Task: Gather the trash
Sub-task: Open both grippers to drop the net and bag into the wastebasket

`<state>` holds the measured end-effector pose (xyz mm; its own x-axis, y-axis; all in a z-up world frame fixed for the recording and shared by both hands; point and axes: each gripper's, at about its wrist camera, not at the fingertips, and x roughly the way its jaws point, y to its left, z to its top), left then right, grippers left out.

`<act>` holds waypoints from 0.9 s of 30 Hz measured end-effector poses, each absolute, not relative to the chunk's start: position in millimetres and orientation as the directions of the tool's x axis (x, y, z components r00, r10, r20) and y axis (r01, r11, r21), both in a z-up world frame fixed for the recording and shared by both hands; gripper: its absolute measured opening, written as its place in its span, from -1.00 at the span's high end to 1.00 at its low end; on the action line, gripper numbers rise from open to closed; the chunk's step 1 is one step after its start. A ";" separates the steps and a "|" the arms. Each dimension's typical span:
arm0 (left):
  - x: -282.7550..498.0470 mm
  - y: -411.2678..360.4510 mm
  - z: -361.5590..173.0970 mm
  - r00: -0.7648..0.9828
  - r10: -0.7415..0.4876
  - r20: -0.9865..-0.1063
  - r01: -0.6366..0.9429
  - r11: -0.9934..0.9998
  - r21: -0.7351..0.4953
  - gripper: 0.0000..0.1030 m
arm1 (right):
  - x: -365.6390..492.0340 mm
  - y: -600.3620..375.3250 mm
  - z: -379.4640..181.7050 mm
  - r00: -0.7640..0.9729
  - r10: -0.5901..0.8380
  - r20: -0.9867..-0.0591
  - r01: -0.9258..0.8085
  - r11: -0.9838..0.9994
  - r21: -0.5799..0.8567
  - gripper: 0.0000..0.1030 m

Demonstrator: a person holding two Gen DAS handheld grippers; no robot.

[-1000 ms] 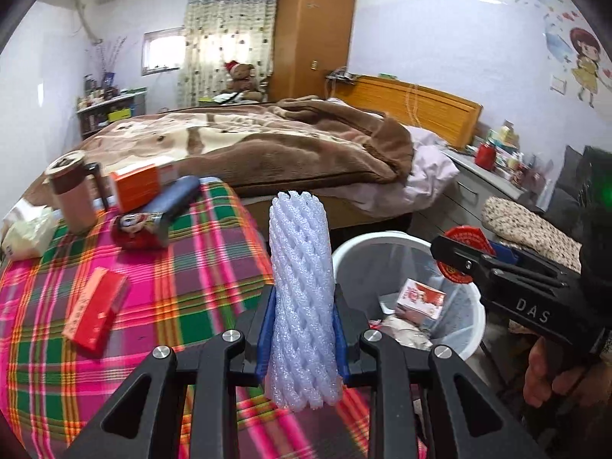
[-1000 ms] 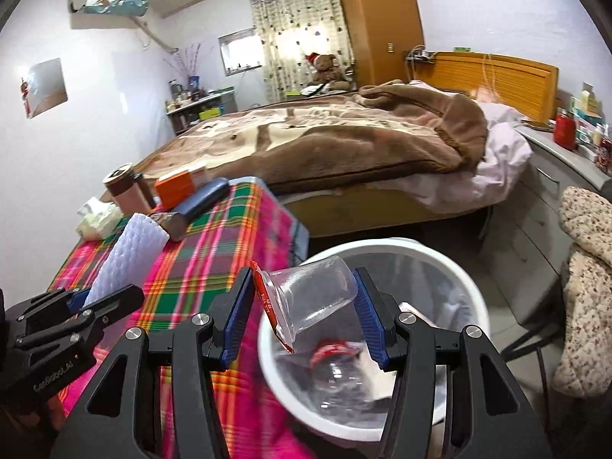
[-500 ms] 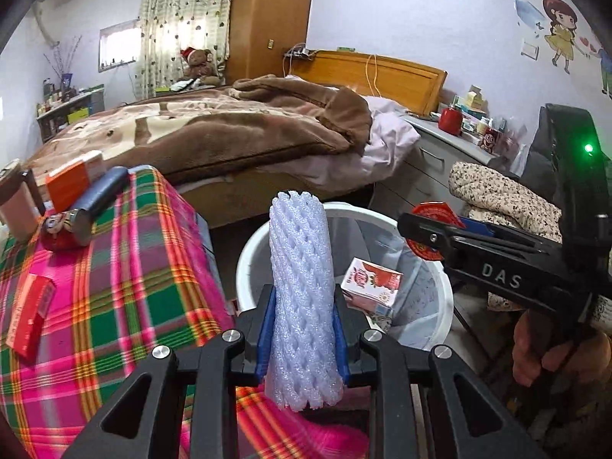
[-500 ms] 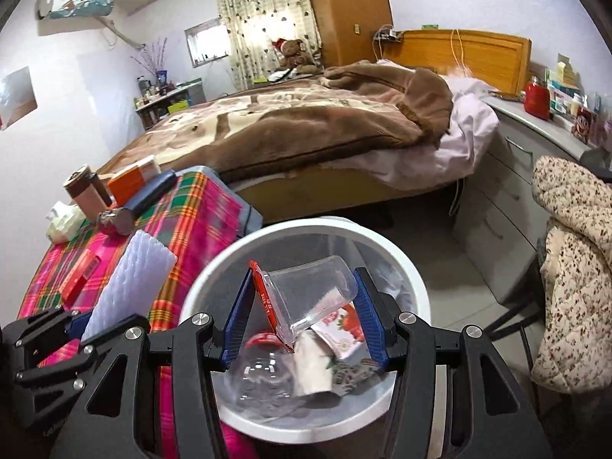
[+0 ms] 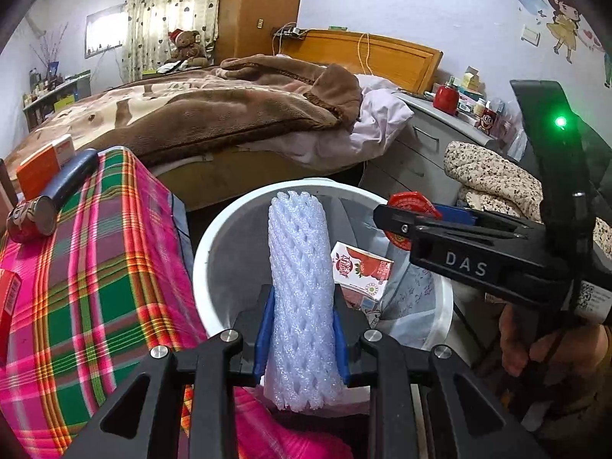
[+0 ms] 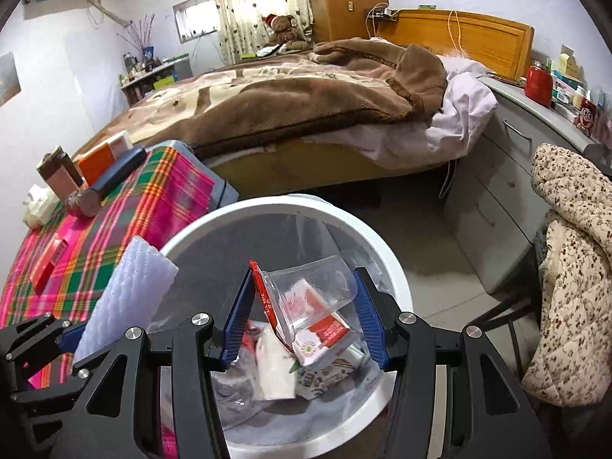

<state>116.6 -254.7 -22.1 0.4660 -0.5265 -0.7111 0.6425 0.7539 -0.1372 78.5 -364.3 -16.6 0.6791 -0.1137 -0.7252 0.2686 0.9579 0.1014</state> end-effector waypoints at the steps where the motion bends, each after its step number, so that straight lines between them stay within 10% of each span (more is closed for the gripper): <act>1: 116.5 -255.6 -22.9 0.466 -0.522 -0.714 0.642 0.755 -0.133 0.44 | 77.9 -365.2 -17.6 0.677 -0.112 -0.728 0.268 0.958 0.102 -0.04; 6: 118.4 -256.9 -24.5 0.455 -0.529 -0.716 0.639 0.754 -0.151 -0.07 | 78.0 -367.0 -22.9 0.661 -0.114 -0.741 0.277 0.956 0.100 -0.04; 27: 117.4 -221.4 -9.4 0.514 -0.506 -0.692 0.585 0.797 -0.149 -0.22 | 70.1 -355.0 -12.3 0.705 -0.106 -0.701 0.272 0.953 0.129 -0.27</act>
